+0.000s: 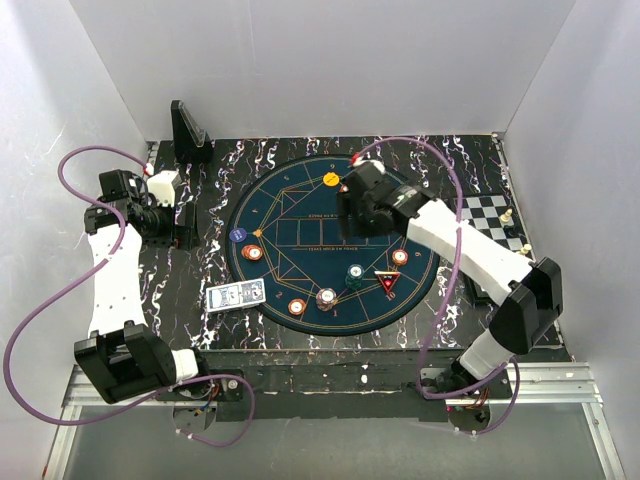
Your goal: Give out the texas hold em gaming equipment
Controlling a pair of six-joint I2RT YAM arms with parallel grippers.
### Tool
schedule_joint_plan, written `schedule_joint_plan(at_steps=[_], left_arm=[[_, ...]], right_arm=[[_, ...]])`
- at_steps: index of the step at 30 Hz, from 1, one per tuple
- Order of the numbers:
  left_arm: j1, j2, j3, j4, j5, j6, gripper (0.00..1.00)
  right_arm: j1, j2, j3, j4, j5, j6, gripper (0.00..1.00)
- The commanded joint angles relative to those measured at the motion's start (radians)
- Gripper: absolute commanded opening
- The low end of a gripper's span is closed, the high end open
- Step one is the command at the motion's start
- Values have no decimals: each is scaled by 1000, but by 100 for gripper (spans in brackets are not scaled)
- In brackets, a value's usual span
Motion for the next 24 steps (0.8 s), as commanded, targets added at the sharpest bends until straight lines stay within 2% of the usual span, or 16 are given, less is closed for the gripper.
schedule_joint_plan(at_steps=[1,7,24], left_arm=[[5,-26,10,-2,19,-7,98],[6,-26,10,0,13,-7,98],[5,-38,-15,16,14,-10,98]], right_arm=[[158,18,57,-106,-18,20,83],[292,71,70,-124,-67,52,87],[341,181,-41,1,-196,85,89]])
